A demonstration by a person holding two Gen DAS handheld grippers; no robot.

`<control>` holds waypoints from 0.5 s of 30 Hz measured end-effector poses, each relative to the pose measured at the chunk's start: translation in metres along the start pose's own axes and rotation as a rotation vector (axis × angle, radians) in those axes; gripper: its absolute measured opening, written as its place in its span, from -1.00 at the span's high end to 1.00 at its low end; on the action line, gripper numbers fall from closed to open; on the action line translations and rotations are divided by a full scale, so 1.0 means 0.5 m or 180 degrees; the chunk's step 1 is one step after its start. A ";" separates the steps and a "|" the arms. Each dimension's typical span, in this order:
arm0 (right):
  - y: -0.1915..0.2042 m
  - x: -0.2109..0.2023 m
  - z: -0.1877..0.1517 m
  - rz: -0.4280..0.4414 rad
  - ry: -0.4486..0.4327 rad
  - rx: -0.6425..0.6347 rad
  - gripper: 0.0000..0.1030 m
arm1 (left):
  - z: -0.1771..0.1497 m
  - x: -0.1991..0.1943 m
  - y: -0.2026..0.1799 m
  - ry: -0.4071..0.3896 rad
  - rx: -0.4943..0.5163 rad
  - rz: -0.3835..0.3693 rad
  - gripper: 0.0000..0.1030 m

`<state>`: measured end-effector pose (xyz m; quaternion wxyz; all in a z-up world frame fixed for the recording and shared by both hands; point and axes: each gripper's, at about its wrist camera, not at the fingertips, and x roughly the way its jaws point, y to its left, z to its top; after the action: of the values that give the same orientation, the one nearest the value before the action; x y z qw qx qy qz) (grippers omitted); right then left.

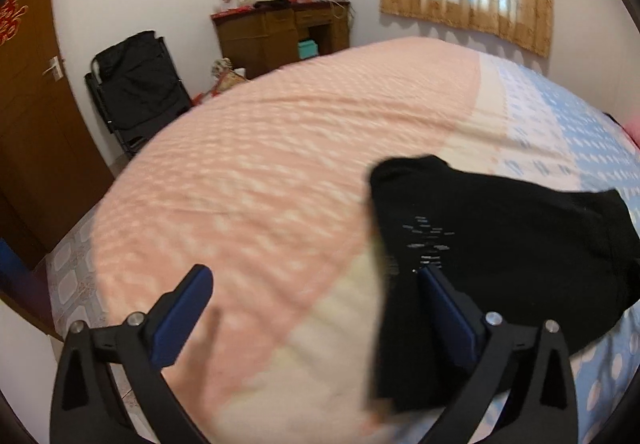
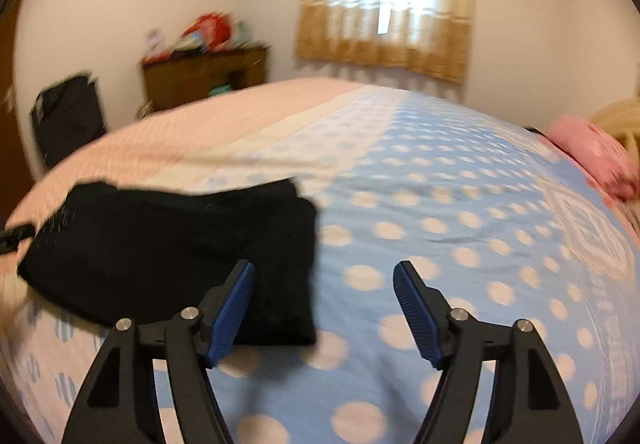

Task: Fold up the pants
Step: 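Lower the folded pants onto the bed and open both grippers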

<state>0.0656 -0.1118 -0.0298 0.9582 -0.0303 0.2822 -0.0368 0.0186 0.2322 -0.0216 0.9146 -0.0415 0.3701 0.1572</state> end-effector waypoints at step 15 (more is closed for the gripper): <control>0.078 0.047 -0.049 0.0505 0.0401 0.0196 0.61 | -0.020 -0.054 -0.111 -0.0330 0.0160 -0.0508 -0.95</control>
<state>0.0742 -0.0758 -0.0661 0.9389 0.0240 0.3421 0.0288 0.0112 0.1709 -0.0124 0.9429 -0.0396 0.3217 0.0764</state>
